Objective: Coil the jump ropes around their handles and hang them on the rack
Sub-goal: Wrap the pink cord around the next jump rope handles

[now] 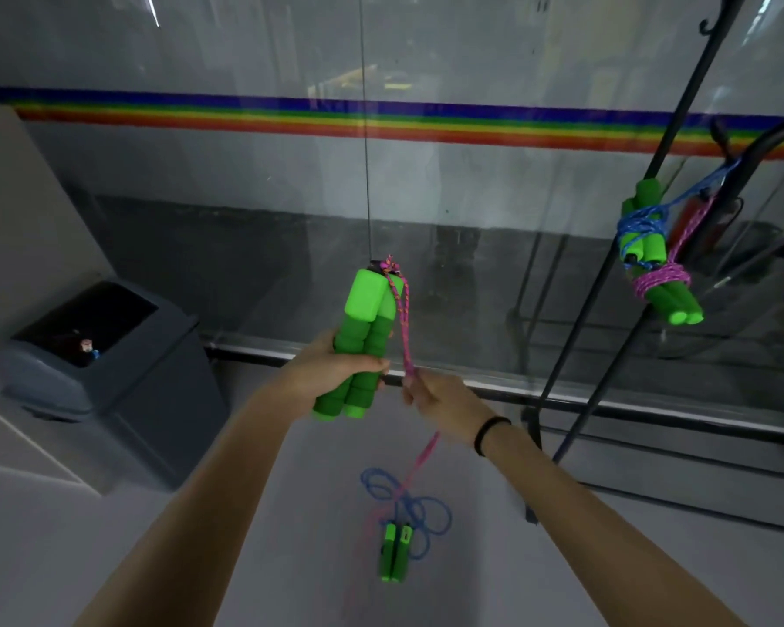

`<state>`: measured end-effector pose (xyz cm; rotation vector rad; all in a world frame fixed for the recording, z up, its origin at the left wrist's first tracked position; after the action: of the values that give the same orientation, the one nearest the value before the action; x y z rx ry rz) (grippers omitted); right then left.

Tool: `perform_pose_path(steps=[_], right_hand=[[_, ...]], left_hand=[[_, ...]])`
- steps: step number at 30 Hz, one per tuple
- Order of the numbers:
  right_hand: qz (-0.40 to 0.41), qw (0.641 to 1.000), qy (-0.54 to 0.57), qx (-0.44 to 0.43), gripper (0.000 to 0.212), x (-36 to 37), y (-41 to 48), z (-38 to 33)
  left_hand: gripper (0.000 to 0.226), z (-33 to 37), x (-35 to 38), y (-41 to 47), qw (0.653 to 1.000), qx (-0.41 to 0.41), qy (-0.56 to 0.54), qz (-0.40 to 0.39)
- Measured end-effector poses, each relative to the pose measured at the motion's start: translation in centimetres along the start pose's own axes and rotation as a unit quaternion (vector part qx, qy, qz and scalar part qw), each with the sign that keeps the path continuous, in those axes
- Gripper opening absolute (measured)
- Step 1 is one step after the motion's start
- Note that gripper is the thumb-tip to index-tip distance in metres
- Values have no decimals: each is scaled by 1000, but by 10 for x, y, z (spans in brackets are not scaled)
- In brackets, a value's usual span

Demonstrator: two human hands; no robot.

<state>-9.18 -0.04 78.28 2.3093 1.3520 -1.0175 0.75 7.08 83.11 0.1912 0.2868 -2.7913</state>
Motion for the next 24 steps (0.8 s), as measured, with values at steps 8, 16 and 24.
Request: perform_pose_path(steps=[8, 16, 24], right_hand=[[-124, 946, -292, -70, 29, -15, -17, -78], [-76, 925, -318, -196, 33, -67, -23, -146], [-53, 976, -89, -192, 36, -125, 16, -119]], left_hand=[[22, 23, -3, 17, 984, 37, 173, 35], [32, 37, 18, 10, 848, 21, 529, -11], [31, 52, 37, -1, 850, 98, 514, -52]])
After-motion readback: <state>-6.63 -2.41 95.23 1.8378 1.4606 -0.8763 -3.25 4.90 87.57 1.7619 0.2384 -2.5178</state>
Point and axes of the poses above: each hand's wrist, its own y-axis towards the middle knuckle, its own x-axis out of the palm, z = x × y, the point moved 10 cm from there along y, towards the middle knuckle, and after that the axes turned 4 degrees about -z, right-handed, at the moved point
